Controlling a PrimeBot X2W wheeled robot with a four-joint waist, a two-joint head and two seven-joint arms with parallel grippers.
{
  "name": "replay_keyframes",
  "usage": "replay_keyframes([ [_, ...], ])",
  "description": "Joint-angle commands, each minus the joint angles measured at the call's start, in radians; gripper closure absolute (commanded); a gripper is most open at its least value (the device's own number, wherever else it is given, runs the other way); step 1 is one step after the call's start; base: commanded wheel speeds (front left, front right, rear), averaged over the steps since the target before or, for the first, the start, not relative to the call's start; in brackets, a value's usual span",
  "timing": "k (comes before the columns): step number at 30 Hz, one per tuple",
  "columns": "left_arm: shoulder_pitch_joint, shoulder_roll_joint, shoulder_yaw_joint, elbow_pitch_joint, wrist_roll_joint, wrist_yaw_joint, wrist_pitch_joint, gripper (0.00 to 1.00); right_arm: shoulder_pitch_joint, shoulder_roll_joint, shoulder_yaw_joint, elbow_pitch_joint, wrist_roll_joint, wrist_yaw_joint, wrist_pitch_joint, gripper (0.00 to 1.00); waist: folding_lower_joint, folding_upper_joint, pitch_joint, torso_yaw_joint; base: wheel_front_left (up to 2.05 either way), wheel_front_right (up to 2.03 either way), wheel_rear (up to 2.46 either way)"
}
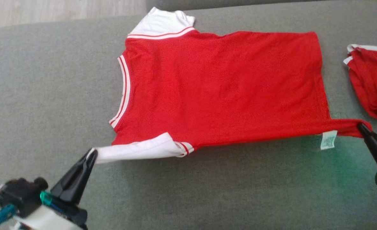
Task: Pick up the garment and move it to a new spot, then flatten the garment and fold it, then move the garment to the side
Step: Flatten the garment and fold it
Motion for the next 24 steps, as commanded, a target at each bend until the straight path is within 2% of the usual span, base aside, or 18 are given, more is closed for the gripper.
replay_keyframes([
  [1, -0.075, 0.044, 0.059, -0.033, 0.009, 0.006, 0.006, 1.0, -0.007, -0.055, -0.022, -0.019, 0.004, 0.008, -0.018, 1.0, 0.0005, -0.0001, 0.012, 0.0, 0.0, 0.0, 0.0],
  [6, -0.226, -0.003, 0.033, 0.013, 0.06, -0.009, 0.01, 1.0, -0.062, -0.004, -0.055, 0.019, 0.002, 0.008, -0.021, 1.0, 0.0005, -0.0001, 0.067, 0.001, 0.0, 0.0, 0.0],
  [8, -0.357, -0.056, 0.009, 0.095, 0.099, -0.029, -0.008, 1.0, -0.142, 0.043, -0.055, 0.067, -0.02, 0.008, 0.009, 1.0, 0.0005, -0.0001, 0.107, -0.001, 0.0, 0.0, 0.0],
  [16, -0.671, -0.146, -0.068, 0.39, 0.223, -0.082, -0.092, 1.0, -0.338, 0.152, -0.03, 0.202, -0.084, 0.008, 0.085, 1.0, 0.0005, -0.0001, 0.188, -0.004, 0.0, 0.0, 0.0],
  [17, -0.695, -0.153, -0.077, 0.425, 0.237, -0.085, -0.107, 1.0, -0.351, 0.161, -0.026, 0.218, -0.089, 0.008, 0.089, 0.92, 0.0005, -0.0001, 0.192, -0.006, 0.0, 0.0, 0.0],
  [18, -0.713, -0.162, -0.083, 0.458, 0.243, -0.087, -0.122, 0.95, -0.361, 0.17, -0.024, 0.233, -0.093, 0.008, 0.091, 0.24, 0.0005, -0.0001, 0.194, -0.008, 0.0, 0.0, 0.0],
  [19, -0.725, -0.173, -0.085, 0.487, 0.243, -0.089, -0.134, 0.51, -0.369, 0.178, -0.023, 0.246, -0.099, 0.008, 0.087, 0.0, 0.0005, -0.0001, 0.195, -0.01, 0.0, 0.0, 0.0],
  [20, -0.732, -0.183, -0.086, 0.512, 0.241, -0.089, -0.144, 0.0, -0.374, 0.185, -0.022, 0.255, -0.103, 0.008, 0.081, 0.0, 0.0005, -0.0001, 0.195, -0.012, 0.0, 0.0, 0.0],
  [24, -0.704, -0.217, -0.077, 0.57, 0.214, -0.077, -0.17, 0.0, -0.362, 0.186, -0.019, 0.253, -0.127, 0.008, 0.043, 0.0, 0.0005, -0.0001, 0.182, -0.019, 0.0, 0.0, 0.0],
])
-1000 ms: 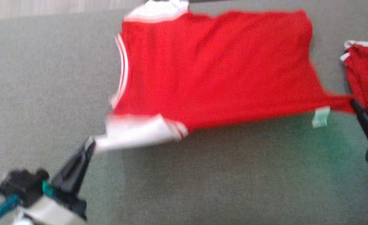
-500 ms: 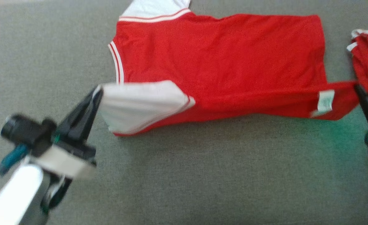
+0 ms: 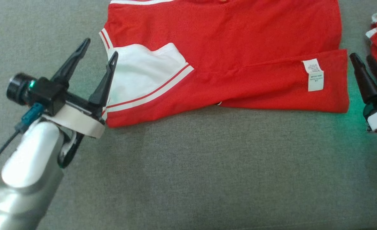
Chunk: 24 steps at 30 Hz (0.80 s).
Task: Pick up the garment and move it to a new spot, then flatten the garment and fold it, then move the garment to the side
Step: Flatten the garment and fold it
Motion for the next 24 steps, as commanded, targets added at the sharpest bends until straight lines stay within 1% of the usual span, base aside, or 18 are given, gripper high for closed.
replay_keyframes([
  [1, 0.017, 0.021, 0.052, -0.012, -0.023, 0.018, -0.013, 0.0, 0.031, -0.036, -0.006, -0.028, -0.016, 0.008, -0.037, 0.0, -0.0001, 0.0, -0.014, -0.005, 0.0, 0.0, 0.0],
  [4, 0.101, -0.008, 0.063, -0.012, -0.069, 0.05, -0.01, 0.0, 0.068, -0.032, -0.027, -0.053, -0.027, 0.008, -0.069, 0.0, -0.0001, 0.0, -0.031, -0.011, 0.0, 0.0, 0.0],
  [8, 0.206, -0.037, 0.051, 0.002, -0.097, 0.098, 0.014, 0.0, 0.13, -0.014, -0.055, -0.094, -0.044, 0.008, -0.09, 0.0, -0.0001, 0.0, -0.046, -0.016, 0.0, 0.0, 0.0],
  [9, 0.206, -0.037, 0.051, 0.002, -0.097, 0.098, 0.014, 0.0, 0.13, -0.014, -0.055, -0.094, -0.044, 0.008, -0.09, 0.0, -0.0001, 0.0, -0.046, -0.016, 0.0, 0.0, 0.0],
  [12, 0.248, -0.054, 0.055, 0.035, -0.104, 0.149, 0.029, 0.0, 0.166, 0.007, -0.071, -0.117, -0.058, 0.008, -0.095, 0.0, -0.0001, 0.0, -0.051, -0.026, 0.0, 0.0, 0.0],
  [13, 0.256, -0.059, 0.055, 0.045, -0.107, 0.159, 0.033, 0.0, 0.174, 0.014, -0.075, -0.122, -0.063, 0.008, -0.096, 0.0, -0.0001, 0.0, -0.051, -0.029, 0.0, 0.0, 0.0],
  [15, 0.268, -0.07, 0.052, 0.063, -0.117, 0.168, 0.049, 0.0, 0.188, 0.027, -0.082, -0.125, -0.072, 0.008, -0.097, 0.0, -0.0001, 0.0, -0.051, -0.035, 0.0, 0.0, 0.0],
  [19, 0.265, -0.071, 0.047, 0.105, -0.11, 0.19, 0.065, 0.0, 0.205, 0.053, -0.088, -0.109, -0.081, 0.008, -0.089, 0.0, -0.0001, 0.0, -0.052, -0.04, 0.0, 0.0, 0.0],
  [20, 0.264, -0.073, 0.044, 0.113, -0.112, 0.191, 0.073, 0.51, 0.208, 0.059, -0.089, -0.1, -0.082, 0.008, -0.082, 0.0, -0.0001, 0.0, -0.054, -0.04, 0.0, 0.0, 0.0],
  [21, 0.264, -0.076, 0.042, 0.119, -0.118, 0.187, 0.083, 0.78, 0.212, 0.065, -0.09, -0.089, -0.084, 0.008, -0.074, 0.0, -0.0001, 0.0, -0.055, -0.04, 0.0, 0.0, 0.0],
  [22, 0.265, -0.079, 0.036, 0.121, -0.123, 0.178, 0.095, 1.0, 0.215, 0.072, -0.091, -0.072, -0.086, 0.008, -0.064, 0.0, -0.0001, 0.0, -0.058, -0.039, 0.0, 0.0, 0.0],
  [24, 0.269, -0.083, 0.026, 0.117, -0.133, 0.16, 0.11, 1.0, 0.219, 0.092, -0.095, -0.026, -0.1, 0.008, -0.045, 0.0, -0.0001, 0.0, -0.064, -0.036, 0.0, 0.0, 0.0],
])
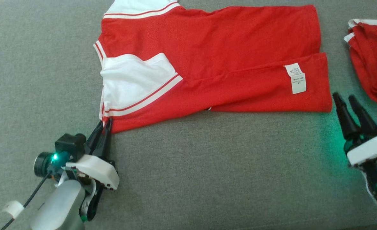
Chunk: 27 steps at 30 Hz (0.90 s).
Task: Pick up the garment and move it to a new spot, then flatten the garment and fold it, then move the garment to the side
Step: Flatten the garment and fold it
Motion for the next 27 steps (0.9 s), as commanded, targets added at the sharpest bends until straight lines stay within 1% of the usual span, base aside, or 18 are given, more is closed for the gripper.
replay_keyframes([
  [1, 0.003, 0.021, 0.023, 0.0, -0.009, 0.001, 0.013, 1.0, 0.022, -0.009, -0.005, 0.004, -0.015, 0.008, 0.003, 0.0, 0.0001, -0.0001, -0.006, 0.004, 0.0, 0.0, 0.0],
  [4, 0.007, 0.023, 0.025, -0.014, -0.011, 0.003, 0.0, 1.0, 0.015, 0.044, -0.016, 0.08, -0.037, 0.008, 0.027, 0.0, 0.0001, -0.0001, -0.016, 0.013, 0.0, 0.0, 0.0],
  [8, 0.003, 0.03, 0.028, -0.034, -0.015, 0.003, 0.001, 1.0, -0.008, 0.103, -0.024, 0.148, -0.069, 0.008, 0.06, 0.0, 0.0001, -0.0001, -0.018, 0.022, 0.0, 0.0, 0.0],
  [9, 0.0, 0.033, 0.029, -0.039, -0.016, 0.002, 0.002, 1.0, -0.015, 0.113, -0.028, 0.165, -0.076, 0.008, 0.064, 0.19, 0.0001, -0.0001, -0.018, 0.024, 0.0, 0.0, 0.0],
  [11, -0.005, 0.037, 0.03, -0.047, -0.016, 0.002, 0.003, 1.0, -0.029, 0.131, -0.033, 0.193, -0.092, 0.008, 0.071, 0.92, 0.0001, -0.0001, -0.017, 0.027, 0.0, 0.0, 0.0],
  [12, -0.008, 0.04, 0.029, -0.05, -0.015, 0.002, 0.005, 1.0, -0.034, 0.138, -0.034, 0.203, -0.098, 0.008, 0.076, 1.0, 0.0001, -0.0001, -0.018, 0.029, 0.0, 0.0, 0.0],
  [15, -0.012, 0.049, 0.031, -0.058, -0.018, 0.001, 0.01, 1.0, -0.035, 0.141, -0.042, 0.215, -0.11, 0.008, 0.081, 1.0, 0.0001, -0.0001, -0.023, 0.032, 0.0, 0.0, 0.0],
  [18, -0.009, 0.06, 0.037, -0.07, -0.026, 0.001, 0.015, 1.0, -0.017, 0.123, -0.055, 0.209, -0.11, 0.008, 0.081, 1.0, 0.0001, -0.0001, -0.035, 0.032, 0.0, 0.0, 0.0],
  [23, 0.021, 0.08, 0.042, -0.102, -0.052, -0.003, 0.043, 1.0, 0.04, 0.07, -0.073, 0.168, -0.109, 0.008, 0.088, 1.0, 0.0001, -0.0001, -0.065, 0.027, 0.0, 0.0, 0.0],
  [27, 0.08, 0.103, 0.037, -0.158, -0.079, -0.005, 0.083, 1.0, 0.103, 0.008, -0.079, 0.106, -0.103, 0.008, 0.113, 1.0, 0.0001, -0.0001, -0.084, 0.02, 0.0, 0.0, 0.0],
])
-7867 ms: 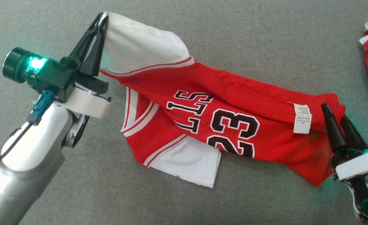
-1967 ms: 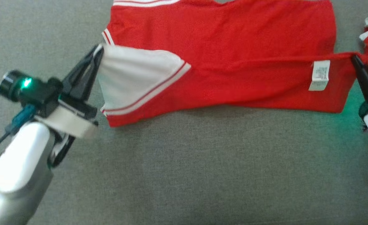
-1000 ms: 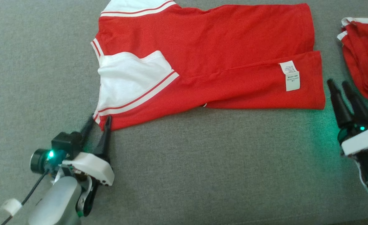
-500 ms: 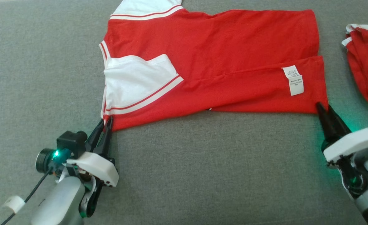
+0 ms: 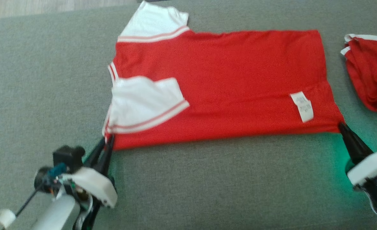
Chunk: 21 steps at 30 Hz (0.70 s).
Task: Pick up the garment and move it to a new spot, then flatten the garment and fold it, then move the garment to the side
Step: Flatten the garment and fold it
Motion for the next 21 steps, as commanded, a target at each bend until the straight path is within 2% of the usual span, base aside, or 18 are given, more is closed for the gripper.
replay_keyframes([
  [1, 0.015, 0.049, 0.037, -0.043, -0.008, 0.004, 0.013, 1.0, 0.038, -0.062, -0.009, -0.031, 0.003, 0.007, 0.001, 1.0, 0.0, -0.0001, -0.008, -0.005, 0.0, 0.0, 0.0],
  [7, 0.141, 0.085, 0.0, -0.157, -0.013, 0.029, 0.069, 1.0, 0.135, -0.128, -0.036, -0.089, 0.002, 0.007, 0.014, 1.0, 0.0, -0.0001, -0.02, -0.003, 0.0, 0.0, 0.0],
  [11, 0.226, 0.08, -0.024, -0.218, -0.025, 0.052, 0.08, 1.0, 0.229, -0.159, -0.071, -0.115, -0.012, 0.007, 0.008, 1.0, 0.0, -0.0001, -0.022, 0.007, 0.0, 0.0, 0.0],
  [17, 0.246, 0.056, -0.039, -0.226, -0.016, 0.07, 0.057, 1.0, 0.322, -0.118, -0.129, -0.125, -0.029, 0.007, -0.001, 1.0, 0.0, -0.0001, -0.03, 0.019, 0.0, 0.0, 0.0],
  [18, 0.242, 0.05, -0.043, -0.22, -0.016, 0.069, 0.057, 1.0, 0.327, -0.108, -0.142, -0.122, -0.038, 0.007, -0.008, 0.35, 0.0, -0.0001, -0.033, 0.019, 0.0, 0.0, 0.0],
  [19, 0.237, 0.046, -0.049, -0.216, -0.013, 0.065, 0.058, 1.0, 0.33, -0.098, -0.154, -0.118, -0.05, 0.007, -0.016, 0.0, 0.0, -0.0001, -0.036, 0.02, 0.0, 0.0, 0.0],
  [20, 0.232, 0.045, -0.057, -0.213, -0.008, 0.059, 0.06, 0.75, 0.334, -0.087, -0.163, -0.117, -0.059, 0.007, -0.015, 0.0, 0.0, -0.0001, -0.039, 0.02, 0.0, 0.0, 0.0],
  [21, 0.227, 0.045, -0.062, -0.208, -0.002, 0.059, 0.063, 0.0, 0.335, -0.078, -0.173, -0.118, -0.069, 0.007, -0.016, 0.0, 0.0, -0.0001, -0.042, 0.019, 0.0, 0.0, 0.0],
])
